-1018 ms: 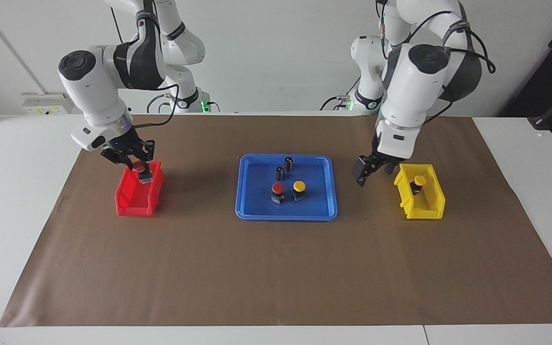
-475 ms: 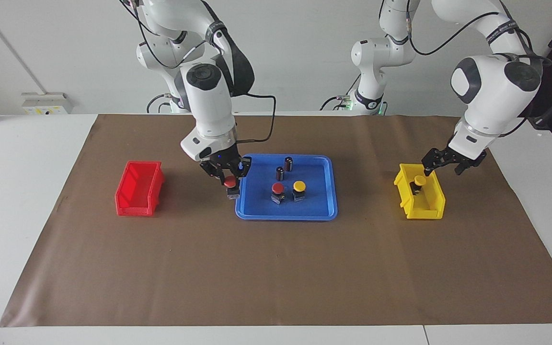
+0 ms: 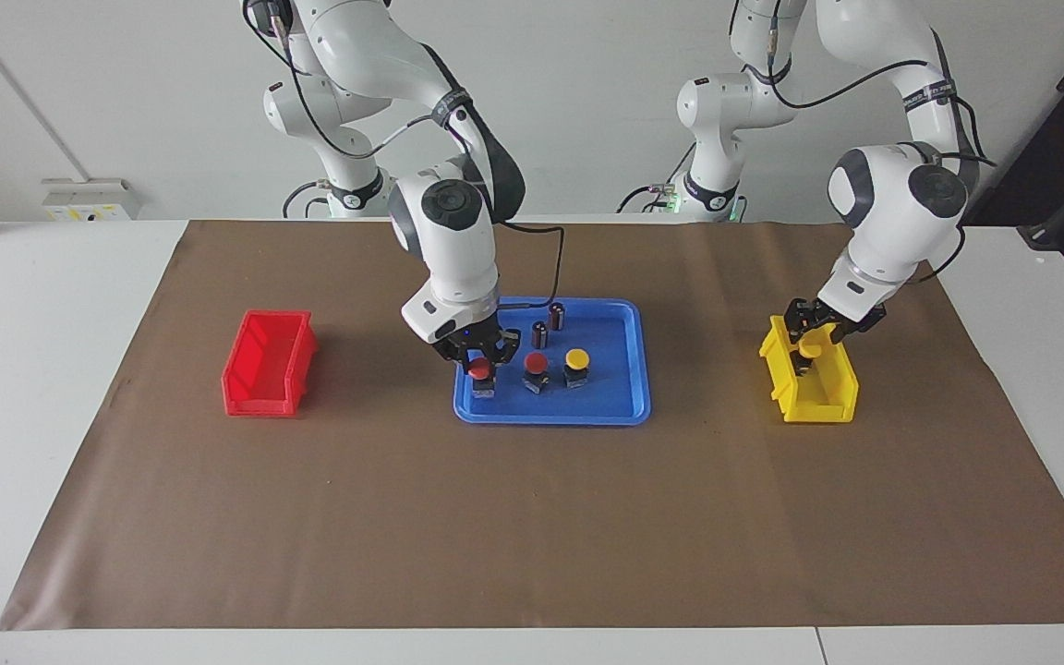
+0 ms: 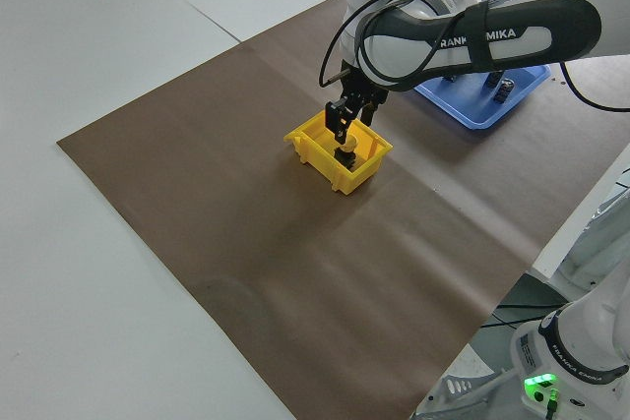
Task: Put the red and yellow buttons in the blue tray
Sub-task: 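Place the second red button in the tray while the left gripper grasps yellow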
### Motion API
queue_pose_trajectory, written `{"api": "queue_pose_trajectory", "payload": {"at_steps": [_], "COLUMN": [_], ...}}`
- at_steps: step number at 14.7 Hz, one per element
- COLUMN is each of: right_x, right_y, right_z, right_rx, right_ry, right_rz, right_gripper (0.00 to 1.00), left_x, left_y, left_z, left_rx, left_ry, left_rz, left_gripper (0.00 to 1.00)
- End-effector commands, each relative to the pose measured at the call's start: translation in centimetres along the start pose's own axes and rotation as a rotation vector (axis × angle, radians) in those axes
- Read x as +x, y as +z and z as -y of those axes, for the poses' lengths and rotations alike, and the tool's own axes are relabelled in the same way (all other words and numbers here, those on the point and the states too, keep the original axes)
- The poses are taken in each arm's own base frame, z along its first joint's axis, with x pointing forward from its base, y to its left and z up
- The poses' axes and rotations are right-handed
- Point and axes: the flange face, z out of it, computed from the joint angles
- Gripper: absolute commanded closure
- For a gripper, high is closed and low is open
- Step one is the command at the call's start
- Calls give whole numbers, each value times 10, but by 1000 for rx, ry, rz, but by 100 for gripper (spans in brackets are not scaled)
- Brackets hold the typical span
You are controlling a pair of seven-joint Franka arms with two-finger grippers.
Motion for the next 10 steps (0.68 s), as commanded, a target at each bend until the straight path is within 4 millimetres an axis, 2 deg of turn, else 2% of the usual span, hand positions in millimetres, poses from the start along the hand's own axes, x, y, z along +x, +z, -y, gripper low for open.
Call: {"api": "queue_pose_trajectory", "payload": {"at_steps": [1,3,4,6,7,8,10], "right_x": [-17,-18,-18,-14,-8,2,27], "right_y": [6,7,7,4,0,-12,-41], "right_z": [-4,-4,-4,-7,-9,-11,-32], "right_rx": [16,15,16,22,25,30,21], "right_ry": [4,3,3,1,-2,-14,20], "right_rz": [-17,-14,-15,-26,-32,-45,-49], "right_gripper": [72,66,57,15,0,0,0], "left_x": [-5,-5,-6,-6,-6,-5,-4], "left_y": [10,14,15,18,20,24,25], "left_z": [12,18,23,22,21,17,16], "left_rx": [-6,-6,-7,-7,-7,-8,-9], "left_ry": [-2,-6,-2,4,1,4,7], "left_rz": [-41,-40,-37,-34,-35,-28,-26], "left_gripper": [31,38,38,38,37,37,37]}}
